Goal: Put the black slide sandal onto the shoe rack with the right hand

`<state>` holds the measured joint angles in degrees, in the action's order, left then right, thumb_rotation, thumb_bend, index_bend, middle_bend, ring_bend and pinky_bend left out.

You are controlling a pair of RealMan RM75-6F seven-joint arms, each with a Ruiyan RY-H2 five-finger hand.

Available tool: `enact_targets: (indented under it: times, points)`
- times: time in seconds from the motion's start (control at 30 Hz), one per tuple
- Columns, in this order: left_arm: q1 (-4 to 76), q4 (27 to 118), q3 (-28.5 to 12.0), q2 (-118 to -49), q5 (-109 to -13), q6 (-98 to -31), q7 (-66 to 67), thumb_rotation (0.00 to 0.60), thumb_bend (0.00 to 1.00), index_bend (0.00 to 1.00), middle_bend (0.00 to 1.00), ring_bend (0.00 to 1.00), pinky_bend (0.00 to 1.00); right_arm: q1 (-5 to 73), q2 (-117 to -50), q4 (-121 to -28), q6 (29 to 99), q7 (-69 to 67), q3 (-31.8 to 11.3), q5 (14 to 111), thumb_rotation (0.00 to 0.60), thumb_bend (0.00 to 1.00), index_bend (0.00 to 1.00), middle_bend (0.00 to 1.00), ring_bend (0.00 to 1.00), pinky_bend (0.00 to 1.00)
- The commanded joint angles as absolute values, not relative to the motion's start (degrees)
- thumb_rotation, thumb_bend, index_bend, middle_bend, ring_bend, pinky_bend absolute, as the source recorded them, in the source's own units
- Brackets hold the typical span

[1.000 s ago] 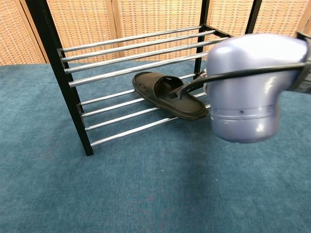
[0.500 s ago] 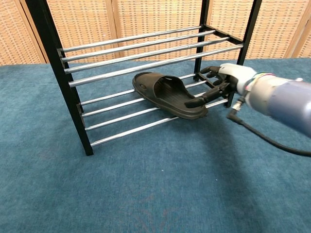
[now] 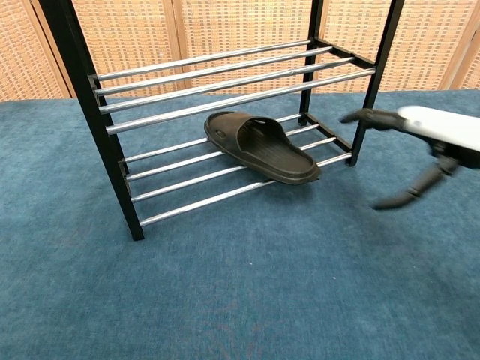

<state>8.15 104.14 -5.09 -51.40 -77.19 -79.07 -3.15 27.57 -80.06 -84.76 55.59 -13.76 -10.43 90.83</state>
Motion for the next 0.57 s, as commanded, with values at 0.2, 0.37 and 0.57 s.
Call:
enact_targets:
  times: [0.2,0.37,0.57]
  points:
    - [6.17,103.67,-4.16,-52.40,-79.49,-82.55,-2.78,0.600,0.04,0.00,0.00,0.00,0.00,15.69,-67.92,-77.36,70.38,-17.49,0.01,96.22,0.600,0.00,0.00,0.00,0.00,0.00]
    - [5.17,103.22,-3.51,-53.30,-80.84,-84.17,-1.96,0.600,0.03,0.00,0.00,0.00,0.00,10.48,-65.87,-82.53,74.43,-14.94,-0.02,90.13,0.600,0.00,0.00,0.00,0.00,0.00]
    - [4.50,102.71,-3.45,-54.17,-81.52,-85.57,-1.22,0.600,0.03,0.00,0.00,0.00,0.00,8.56,-64.23,-86.58,78.19,-14.76,-1.04,88.54,0.600,0.00,0.00,0.00,0.00,0.00]
